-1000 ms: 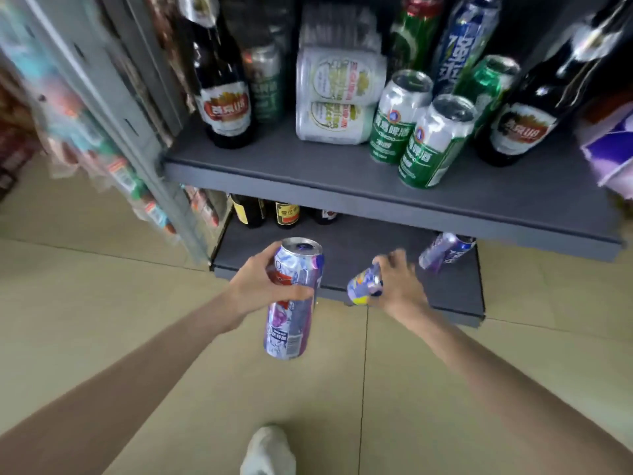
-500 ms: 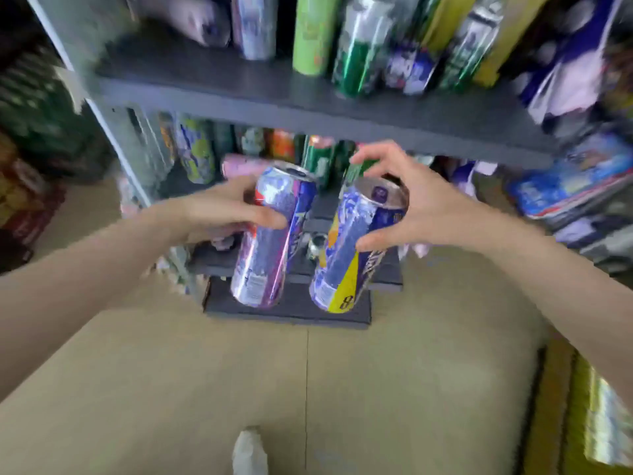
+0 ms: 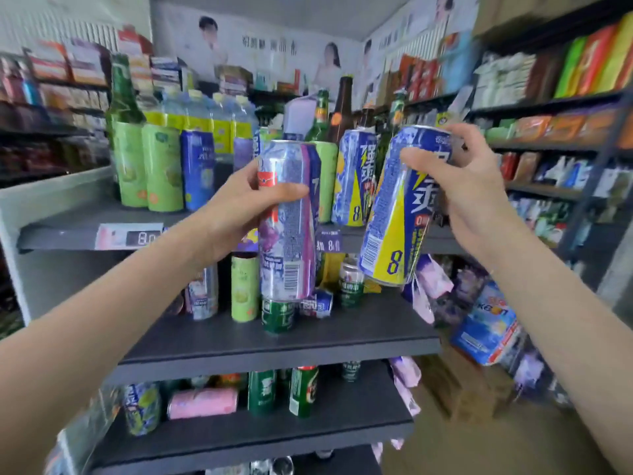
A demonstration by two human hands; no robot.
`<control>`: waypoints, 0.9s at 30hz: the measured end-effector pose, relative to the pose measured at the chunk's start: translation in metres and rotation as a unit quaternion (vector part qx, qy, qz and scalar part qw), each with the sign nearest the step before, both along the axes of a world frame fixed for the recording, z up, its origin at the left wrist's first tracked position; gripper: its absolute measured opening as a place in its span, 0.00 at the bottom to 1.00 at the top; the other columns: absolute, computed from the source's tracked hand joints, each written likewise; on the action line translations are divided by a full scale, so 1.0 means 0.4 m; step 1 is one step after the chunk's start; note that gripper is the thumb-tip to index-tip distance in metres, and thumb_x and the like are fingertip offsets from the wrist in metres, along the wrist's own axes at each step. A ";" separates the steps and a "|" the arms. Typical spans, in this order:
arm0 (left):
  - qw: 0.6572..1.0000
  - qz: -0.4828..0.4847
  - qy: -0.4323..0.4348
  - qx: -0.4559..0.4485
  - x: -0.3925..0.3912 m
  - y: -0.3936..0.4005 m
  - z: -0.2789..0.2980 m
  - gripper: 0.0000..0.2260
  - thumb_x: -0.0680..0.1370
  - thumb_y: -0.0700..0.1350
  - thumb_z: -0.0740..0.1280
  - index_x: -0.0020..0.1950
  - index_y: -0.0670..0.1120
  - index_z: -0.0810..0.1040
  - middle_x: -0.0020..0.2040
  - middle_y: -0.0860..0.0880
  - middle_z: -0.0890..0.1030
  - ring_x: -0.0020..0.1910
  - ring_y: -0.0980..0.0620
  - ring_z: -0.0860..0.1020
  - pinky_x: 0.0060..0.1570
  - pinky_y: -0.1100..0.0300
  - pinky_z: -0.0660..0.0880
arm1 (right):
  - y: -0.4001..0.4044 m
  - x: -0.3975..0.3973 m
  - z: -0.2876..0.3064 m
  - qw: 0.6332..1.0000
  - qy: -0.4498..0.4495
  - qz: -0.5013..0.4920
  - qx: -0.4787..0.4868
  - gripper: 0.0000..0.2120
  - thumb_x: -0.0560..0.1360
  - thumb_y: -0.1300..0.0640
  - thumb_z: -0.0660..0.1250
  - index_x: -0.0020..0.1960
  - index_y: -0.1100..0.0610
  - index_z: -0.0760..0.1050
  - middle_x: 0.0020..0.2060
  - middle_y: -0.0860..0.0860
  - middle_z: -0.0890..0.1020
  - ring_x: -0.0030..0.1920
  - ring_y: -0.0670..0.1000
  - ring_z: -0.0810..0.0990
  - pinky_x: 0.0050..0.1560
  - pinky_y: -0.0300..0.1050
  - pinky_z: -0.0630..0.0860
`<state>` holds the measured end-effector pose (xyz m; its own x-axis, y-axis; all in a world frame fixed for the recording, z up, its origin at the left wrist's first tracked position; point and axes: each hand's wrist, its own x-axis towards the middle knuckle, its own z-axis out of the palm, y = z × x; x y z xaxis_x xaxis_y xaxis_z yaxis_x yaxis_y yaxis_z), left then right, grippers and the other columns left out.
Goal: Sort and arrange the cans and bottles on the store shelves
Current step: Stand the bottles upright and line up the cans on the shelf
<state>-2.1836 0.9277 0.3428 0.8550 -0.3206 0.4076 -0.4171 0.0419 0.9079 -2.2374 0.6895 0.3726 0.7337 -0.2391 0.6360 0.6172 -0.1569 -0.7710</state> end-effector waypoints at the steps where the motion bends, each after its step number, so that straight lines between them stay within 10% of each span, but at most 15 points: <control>1: 0.999 0.028 0.007 -0.022 0.014 -0.011 0.023 0.13 0.68 0.43 0.74 0.43 0.49 0.70 0.25 0.59 0.73 0.23 0.59 0.71 0.24 0.65 0.70 | 0.000 0.018 0.013 1.000 -0.010 -0.015 0.007 0.20 0.66 0.59 0.76 0.53 0.52 0.70 0.44 0.48 0.80 0.41 0.46 0.80 0.39 0.41 0.75; 12: 0.951 0.286 -0.002 -0.114 0.291 -0.009 0.097 0.37 0.64 0.42 0.78 0.69 0.42 0.65 0.39 0.48 0.75 0.28 0.51 0.72 0.26 0.61 0.72 | 0.135 0.311 0.135 0.982 -0.037 0.014 -0.183 0.24 0.66 0.52 0.77 0.53 0.54 0.67 0.49 0.49 0.78 0.46 0.48 0.79 0.45 0.44 0.77; 20: 0.935 0.351 -0.027 -0.046 0.403 0.024 0.083 0.32 0.66 0.45 0.77 0.64 0.43 0.65 0.55 0.40 0.77 0.49 0.42 0.78 0.40 0.52 0.77 | 0.276 0.464 0.070 0.949 -0.019 -0.062 -0.308 0.22 0.72 0.46 0.70 0.53 0.55 0.62 0.50 0.53 0.76 0.46 0.52 0.76 0.39 0.44 0.69; 27: 0.977 0.193 -0.031 0.089 0.374 0.092 -0.022 0.42 0.71 0.37 0.72 0.75 0.50 0.48 0.61 0.48 0.73 0.55 0.51 0.75 0.55 0.57 0.71 | 0.232 0.429 0.103 0.756 -0.013 -0.196 -0.625 0.49 0.64 0.40 0.74 0.72 0.60 0.52 0.69 0.55 0.61 0.68 0.56 0.60 0.68 0.49 0.59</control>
<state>-2.0341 0.9645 0.3339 0.9015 -0.0493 0.4300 -0.4253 -0.2850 0.8590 -2.0659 0.7822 0.4140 0.7457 0.3645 0.5577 0.3469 -0.9271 0.1422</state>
